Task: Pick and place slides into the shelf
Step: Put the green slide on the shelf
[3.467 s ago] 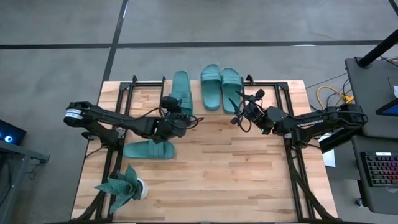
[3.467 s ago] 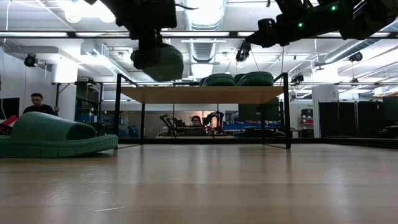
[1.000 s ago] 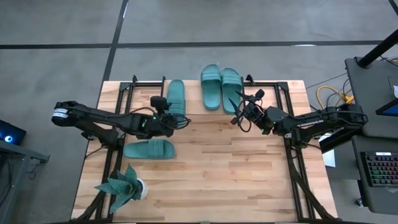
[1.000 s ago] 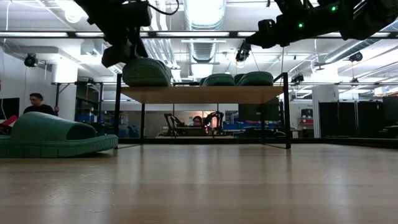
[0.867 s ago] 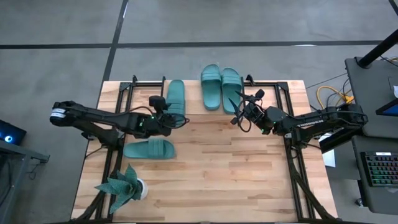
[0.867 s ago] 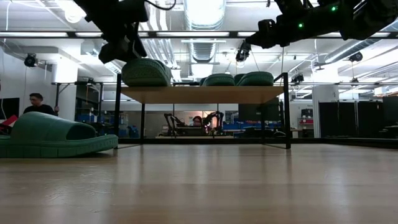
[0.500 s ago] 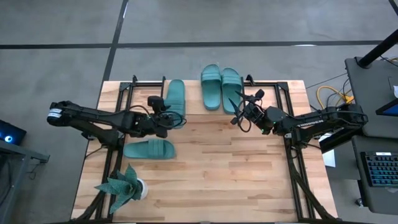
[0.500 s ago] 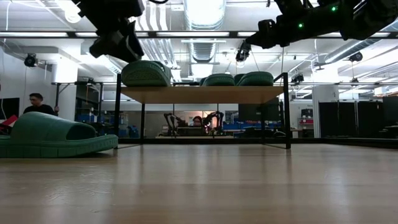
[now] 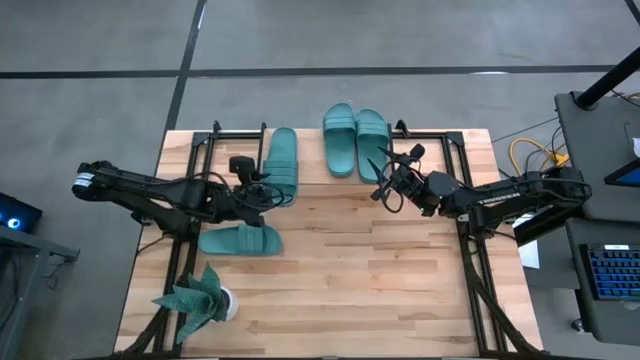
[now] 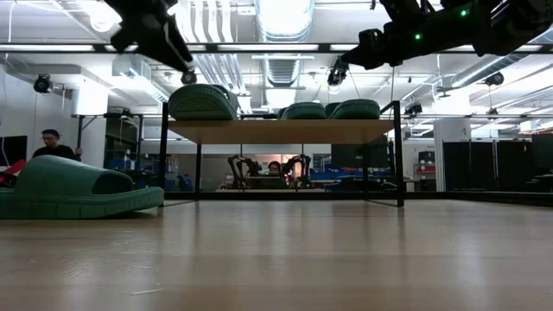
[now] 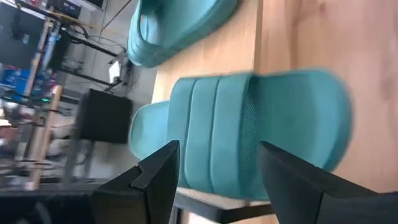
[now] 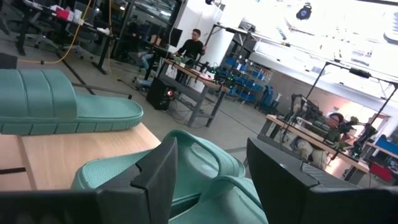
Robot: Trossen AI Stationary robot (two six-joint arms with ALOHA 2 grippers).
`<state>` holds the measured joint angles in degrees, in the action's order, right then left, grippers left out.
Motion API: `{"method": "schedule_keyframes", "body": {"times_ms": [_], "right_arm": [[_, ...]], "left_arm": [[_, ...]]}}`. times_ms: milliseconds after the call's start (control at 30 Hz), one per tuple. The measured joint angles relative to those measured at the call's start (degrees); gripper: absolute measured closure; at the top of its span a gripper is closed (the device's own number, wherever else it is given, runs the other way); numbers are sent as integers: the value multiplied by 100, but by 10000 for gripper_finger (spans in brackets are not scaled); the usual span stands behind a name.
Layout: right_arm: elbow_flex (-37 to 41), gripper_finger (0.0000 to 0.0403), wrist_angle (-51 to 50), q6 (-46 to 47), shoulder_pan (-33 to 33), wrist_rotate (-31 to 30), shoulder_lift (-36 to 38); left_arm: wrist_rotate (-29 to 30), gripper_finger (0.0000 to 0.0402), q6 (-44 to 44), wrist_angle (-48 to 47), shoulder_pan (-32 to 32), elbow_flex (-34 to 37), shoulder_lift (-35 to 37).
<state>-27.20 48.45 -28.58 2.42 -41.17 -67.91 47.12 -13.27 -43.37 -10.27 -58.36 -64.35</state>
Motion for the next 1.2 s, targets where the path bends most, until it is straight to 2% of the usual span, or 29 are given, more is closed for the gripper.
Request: {"method": "schedule_keyframes", "body": {"times_ms": [67, 267, 433, 600, 800, 933, 1200], "right_arm": [[0, 218, -2, -2, 0, -2, 1], [0, 218, -18, 0, 0, -2, 1], [0, 218, -23, 0, 0, -2, 1], [0, 218, -30, 2, 0, -2, 0], [0, 218, -68, -25, 0, -2, 0], [0, 218, -115, -213, 0, -1, 1], [0, 218, -122, -304, 0, -2, 0]], "left_arm": [[-316, 202, 413, -245, -50, -168, 55], [-2049, 202, 2018, -775, -67, -552, 207], [-2892, 202, 3669, -1390, -67, -629, 400], [-3023, 202, 5965, -2150, -67, -328, 655], [-3325, 203, 7518, -2362, -71, 420, 1024], [-3292, 203, 8102, -2196, -71, 826, 1293], [-3345, 204, 8611, -1716, -74, 1739, 1590]]}}
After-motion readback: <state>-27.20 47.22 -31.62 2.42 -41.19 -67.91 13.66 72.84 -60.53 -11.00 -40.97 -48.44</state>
